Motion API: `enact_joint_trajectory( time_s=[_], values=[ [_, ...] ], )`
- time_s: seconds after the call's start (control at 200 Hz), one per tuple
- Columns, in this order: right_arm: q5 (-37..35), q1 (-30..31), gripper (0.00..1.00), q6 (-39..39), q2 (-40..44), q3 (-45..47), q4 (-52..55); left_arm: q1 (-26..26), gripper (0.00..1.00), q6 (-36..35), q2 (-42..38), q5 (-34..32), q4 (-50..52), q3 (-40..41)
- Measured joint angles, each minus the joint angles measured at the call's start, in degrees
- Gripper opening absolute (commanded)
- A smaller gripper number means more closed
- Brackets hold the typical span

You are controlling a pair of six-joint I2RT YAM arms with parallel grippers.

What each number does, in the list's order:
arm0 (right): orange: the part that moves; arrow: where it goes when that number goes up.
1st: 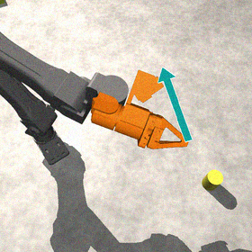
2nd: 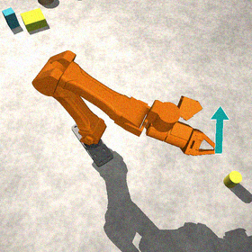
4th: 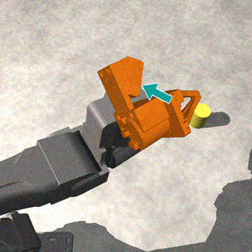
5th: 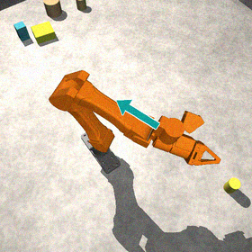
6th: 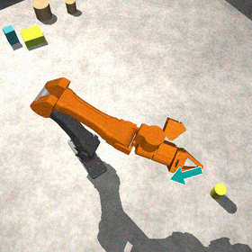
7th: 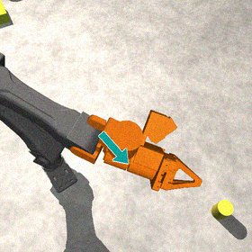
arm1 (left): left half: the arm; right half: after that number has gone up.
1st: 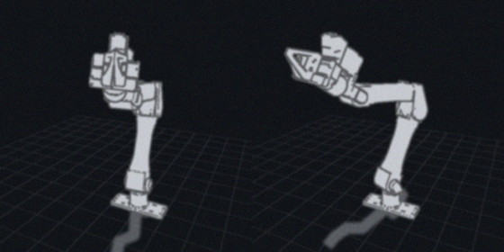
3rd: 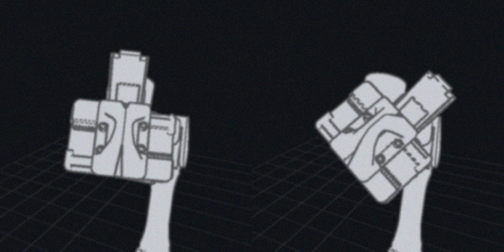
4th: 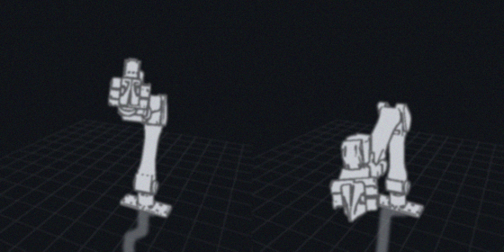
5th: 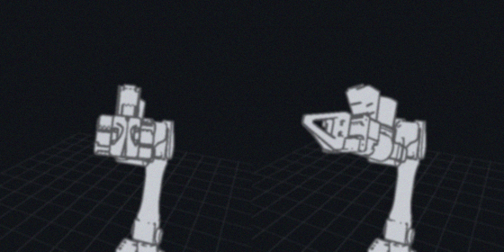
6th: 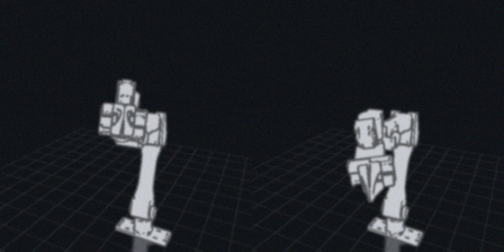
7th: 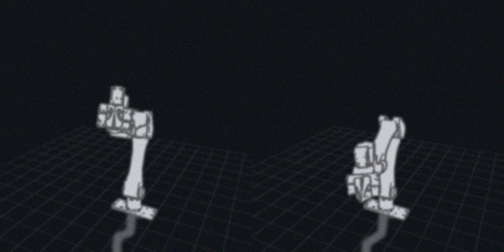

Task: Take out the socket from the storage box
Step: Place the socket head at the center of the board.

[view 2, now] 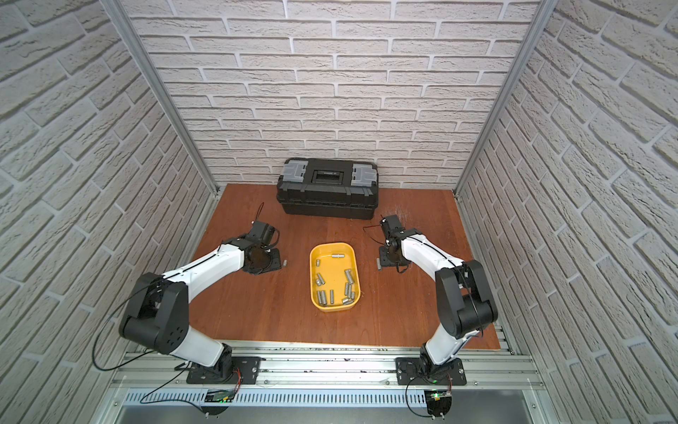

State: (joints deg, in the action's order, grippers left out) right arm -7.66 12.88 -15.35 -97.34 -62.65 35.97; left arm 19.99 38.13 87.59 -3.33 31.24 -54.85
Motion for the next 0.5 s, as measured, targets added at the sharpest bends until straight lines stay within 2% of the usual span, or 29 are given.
enact_joint_trajectory(
  time_s=[0.21, 0.5],
  values=[
    [1.4, -0.4, 0.38, 0.2, -5.9, -0.8, -2.6, 0.0, 0.51, 0.0, 0.0, 0.0, 0.0, 0.0],
    [2.8, -0.7, 0.49, 0.1, -7.3, -2.0, -4.3, 0.3, 0.52, 0.0, 0.0, 0.0, 0.0, 0.0]
  ],
)
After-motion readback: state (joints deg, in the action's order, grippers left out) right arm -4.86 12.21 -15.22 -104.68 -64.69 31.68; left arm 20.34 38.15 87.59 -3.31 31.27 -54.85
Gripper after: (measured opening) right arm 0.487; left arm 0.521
